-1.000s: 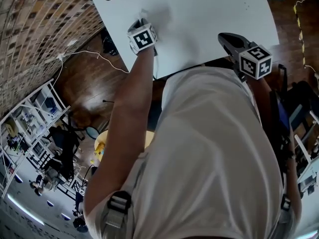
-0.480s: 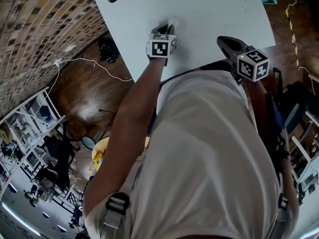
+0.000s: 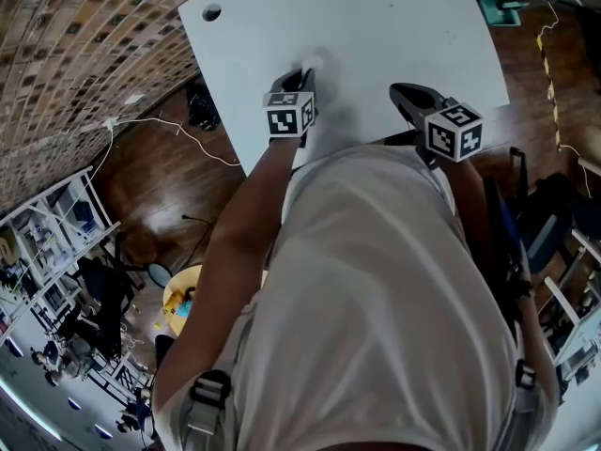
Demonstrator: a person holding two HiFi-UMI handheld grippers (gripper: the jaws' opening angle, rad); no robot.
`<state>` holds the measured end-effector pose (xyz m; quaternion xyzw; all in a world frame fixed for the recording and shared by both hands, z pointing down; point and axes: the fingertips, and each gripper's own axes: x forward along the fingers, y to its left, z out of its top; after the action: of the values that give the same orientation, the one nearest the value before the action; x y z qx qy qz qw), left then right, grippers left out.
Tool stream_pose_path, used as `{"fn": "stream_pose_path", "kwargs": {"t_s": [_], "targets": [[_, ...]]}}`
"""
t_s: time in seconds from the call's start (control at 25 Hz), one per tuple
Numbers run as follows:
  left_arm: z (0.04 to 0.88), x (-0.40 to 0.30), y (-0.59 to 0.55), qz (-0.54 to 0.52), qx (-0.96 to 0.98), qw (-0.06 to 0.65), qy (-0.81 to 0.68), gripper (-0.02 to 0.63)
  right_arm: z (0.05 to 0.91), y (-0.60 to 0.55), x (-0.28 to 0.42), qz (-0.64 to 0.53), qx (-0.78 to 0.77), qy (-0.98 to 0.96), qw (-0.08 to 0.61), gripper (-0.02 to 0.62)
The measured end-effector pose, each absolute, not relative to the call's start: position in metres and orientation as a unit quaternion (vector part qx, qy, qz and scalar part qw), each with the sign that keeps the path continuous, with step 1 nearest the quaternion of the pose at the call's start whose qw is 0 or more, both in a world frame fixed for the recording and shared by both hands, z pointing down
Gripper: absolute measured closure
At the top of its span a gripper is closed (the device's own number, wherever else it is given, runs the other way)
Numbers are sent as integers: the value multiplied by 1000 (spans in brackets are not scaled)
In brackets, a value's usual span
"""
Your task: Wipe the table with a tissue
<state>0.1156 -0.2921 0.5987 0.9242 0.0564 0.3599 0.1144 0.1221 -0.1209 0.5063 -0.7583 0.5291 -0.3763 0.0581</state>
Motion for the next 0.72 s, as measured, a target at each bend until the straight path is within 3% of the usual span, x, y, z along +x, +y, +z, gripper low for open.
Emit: {"fn": "stream_pose_path", "kwargs": {"t_s": [0.32, 0.6, 0.72], "targets": [[614, 145, -375, 410, 900, 85, -123, 568, 502, -82, 164, -394, -727, 558, 71, 588], [623, 173, -304, 447, 885, 34, -125, 569, 520, -30, 221, -413, -713, 556, 107, 588], [630, 179, -248, 450, 886, 78, -77, 569, 520, -22, 240, -409, -709, 561, 121, 588]]}}
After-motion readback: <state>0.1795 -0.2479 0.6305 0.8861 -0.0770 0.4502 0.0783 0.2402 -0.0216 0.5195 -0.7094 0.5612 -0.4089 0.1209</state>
